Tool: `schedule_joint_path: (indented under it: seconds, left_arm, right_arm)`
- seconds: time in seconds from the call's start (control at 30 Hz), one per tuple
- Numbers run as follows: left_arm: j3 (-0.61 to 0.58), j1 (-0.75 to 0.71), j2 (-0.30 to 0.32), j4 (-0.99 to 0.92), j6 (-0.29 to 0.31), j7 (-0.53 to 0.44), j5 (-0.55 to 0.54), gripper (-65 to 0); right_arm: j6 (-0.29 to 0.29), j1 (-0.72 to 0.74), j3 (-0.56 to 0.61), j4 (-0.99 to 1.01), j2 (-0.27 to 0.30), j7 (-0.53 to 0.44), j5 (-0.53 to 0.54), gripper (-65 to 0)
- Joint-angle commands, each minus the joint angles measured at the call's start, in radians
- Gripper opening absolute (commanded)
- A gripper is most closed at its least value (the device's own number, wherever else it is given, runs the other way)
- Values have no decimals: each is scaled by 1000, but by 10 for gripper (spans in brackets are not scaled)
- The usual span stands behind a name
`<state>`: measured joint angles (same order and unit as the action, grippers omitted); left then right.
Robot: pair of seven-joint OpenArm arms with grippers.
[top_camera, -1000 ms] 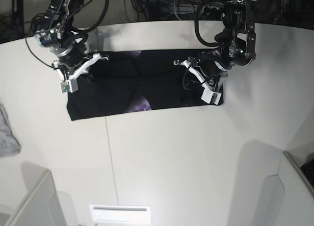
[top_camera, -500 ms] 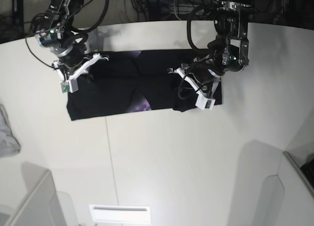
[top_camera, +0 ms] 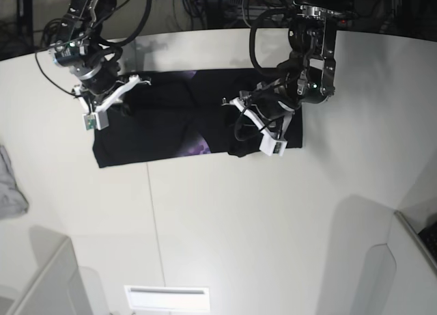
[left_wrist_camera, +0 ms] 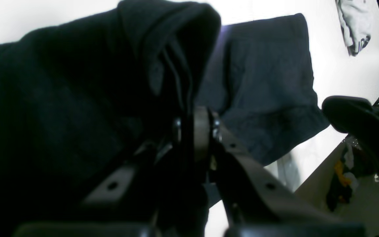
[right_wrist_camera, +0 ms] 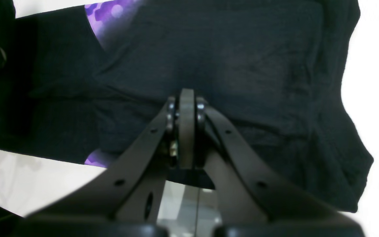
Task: Fold the T-shirt properly
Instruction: 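Drag the strip end held by the left gripper toward the right gripper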
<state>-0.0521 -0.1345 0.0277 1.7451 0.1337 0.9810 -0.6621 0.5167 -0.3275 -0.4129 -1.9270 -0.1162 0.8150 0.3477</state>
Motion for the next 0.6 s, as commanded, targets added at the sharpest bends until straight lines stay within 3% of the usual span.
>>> schedule_joint_path:
  seconds: [0.0, 0.57]
  left_arm:
    - [-1, 12, -4, 16, 5, -15, -22, -650]
    - [-1, 20, -5, -52, 5, -15, -22, -650]
  right_arm:
    - [3, 6, -2, -19, 2, -19, 15, -650]
    - [3, 8, -2, -19, 2, -19, 15, -650]
